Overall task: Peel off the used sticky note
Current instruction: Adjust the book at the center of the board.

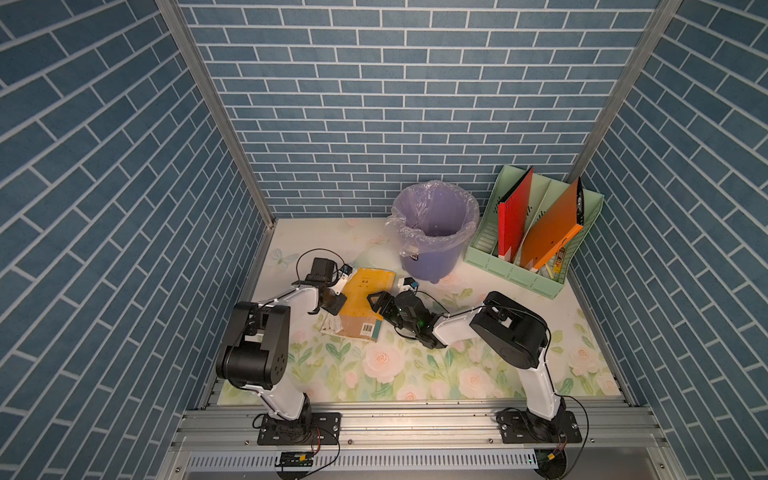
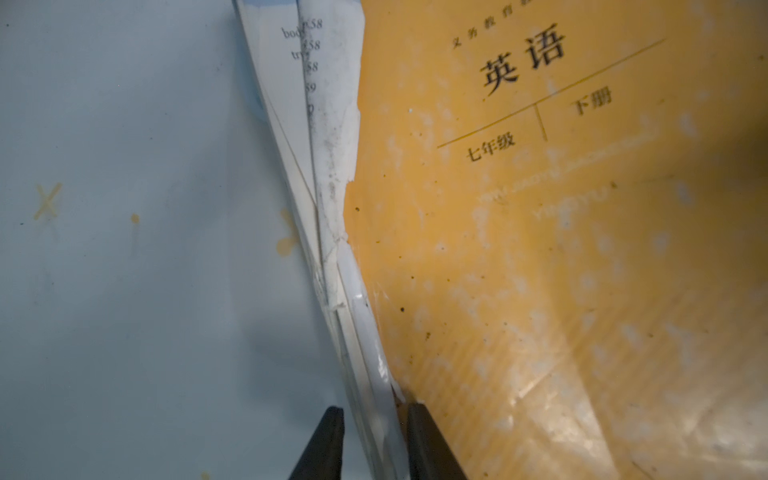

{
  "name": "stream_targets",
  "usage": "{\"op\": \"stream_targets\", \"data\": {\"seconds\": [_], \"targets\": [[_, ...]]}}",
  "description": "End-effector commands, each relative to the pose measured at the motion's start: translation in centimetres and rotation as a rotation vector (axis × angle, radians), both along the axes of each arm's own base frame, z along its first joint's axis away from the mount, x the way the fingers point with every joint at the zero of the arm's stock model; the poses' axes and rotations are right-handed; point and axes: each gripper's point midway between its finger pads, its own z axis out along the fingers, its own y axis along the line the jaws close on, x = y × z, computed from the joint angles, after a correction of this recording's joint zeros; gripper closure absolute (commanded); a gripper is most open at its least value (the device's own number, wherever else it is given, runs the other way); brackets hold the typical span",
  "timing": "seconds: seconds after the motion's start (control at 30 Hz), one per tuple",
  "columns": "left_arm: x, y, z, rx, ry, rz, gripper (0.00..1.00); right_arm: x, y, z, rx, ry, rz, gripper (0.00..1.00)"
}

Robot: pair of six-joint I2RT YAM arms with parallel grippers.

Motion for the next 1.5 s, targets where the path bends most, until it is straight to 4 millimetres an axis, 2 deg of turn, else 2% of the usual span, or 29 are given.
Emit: {"op": "stream_targets", "data": {"seconds": [0.0, 0.03, 0.1, 0.17, 0.2, 0.23, 0.3, 0.33, 0.37, 0.47, 0.53, 0.63, 0.73, 0.83, 1.07, 1.13, 1.2, 1.27, 1.33, 1.4, 1.47], "targets": [[-3.2, -0.1, -3.4, 0.0, 0.14, -0.032, 0.69, -1.2, 3.1, 5.1, 0.263, -0.053, 0.085, 0.19], [-3.4, -0.1, -3.6, 0.002, 0.147, -0.037, 0.7, -1.5, 3.9, 7.1, 0.329, -0.086, 0.116, 0.19], [-3.5, 0.0, -3.6, 0.003, 0.149, -0.039, 0.7, -2.2, 4.9, 9.5, 0.382, -0.132, 0.162, 0.23], [-3.5, 0.0, -3.4, 0.002, 0.144, -0.037, 0.7, -2.7, 5.3, 10.3, 0.374, -0.154, 0.182, 0.31], [-3.4, 0.1, -3.2, -0.002, 0.14, -0.035, 0.7, -2.8, 5.2, 10.1, 0.351, -0.161, 0.18, 0.39], [-3.3, 0.1, -2.8, -0.005, 0.132, -0.033, 0.7, -2.9, 5.0, 10.1, 0.335, -0.168, 0.177, 0.49], [-3.0, 0.2, -1.8, -0.02, 0.113, -0.027, 0.7, -2.9, 4.3, 9.6, 0.289, -0.167, 0.158, 0.83], [-2.8, 0.2, -1.1, -0.029, 0.099, -0.025, 0.7, -2.8, 3.9, 9.1, 0.258, -0.164, 0.146, 0.96], [-2.7, 0.2, -0.5, -0.037, 0.09, -0.023, 0.69, -2.8, 3.6, 9.2, 0.231, -0.174, 0.138, 1.0], [-2.3, 0.5, 2.1, -0.056, 0.045, -0.019, 0.68, -3.0, 3.1, 9.1, 0.102, -0.213, 0.151, 1.0], [-2.1, 1.3, 4.2, -0.062, 0.01, -0.005, 0.67, -3.2, 3.1, 9.8, -0.016, -0.255, 0.181, 1.0], [-1.3, 3.3, 8.0, -0.102, -0.051, 0.045, 0.64, -4.5, 2.5, 10.2, -0.339, -0.327, 0.264, 1.0], [-0.9, 5.4, 10.9, -0.134, -0.092, 0.089, 0.61, -6.3, -0.2, 10.5, -0.644, -0.354, 0.335, 1.0], [-1.0, 6.7, 12.7, -0.145, -0.128, 0.112, 0.6, -8.5, -4.7, 11.2, -0.808, -0.338, 0.366, 1.0], [-1.6, 6.8, 13.2, -0.169, -0.134, 0.12, 0.59, -10.7, -17.7, 16.2, -1.106, -0.297, 0.261, 1.0], [-1.5, 6.6, 13.5, -0.182, -0.142, 0.124, 0.59, -11.1, -20.0, 16.3, -1.207, -0.28, 0.254, 1.0], [-1.5, 6.5, 13.9, -0.193, -0.148, 0.125, 0.59, -11.1, -21.3, 15.4, -1.334, -0.274, 0.258, 1.0], [-1.4, 6.6, 14.2, -0.191, -0.152, 0.129, 0.59, -11.0, -20.7, 13.3, -1.435, -0.273, 0.306, 1.0], [-1.5, 6.7, 14.4, -0.181, -0.154, 0.132, 0.59, -10.9, -18.6, 11.0, -1.471, -0.283, 0.354, 1.0], [-1.7, 6.9, 14.5, -0.167, -0.155, 0.133, 0.58, -10.7, -15.7, 9.0, -1.464, -0.3, 0.403, 1.0], [-1.8, 7.1, 14.6, -0.153, -0.158, 0.133, 0.58, -10.7, -11.6, 7.6, -1.391, -0.325, 0.446, 1.0]]}}
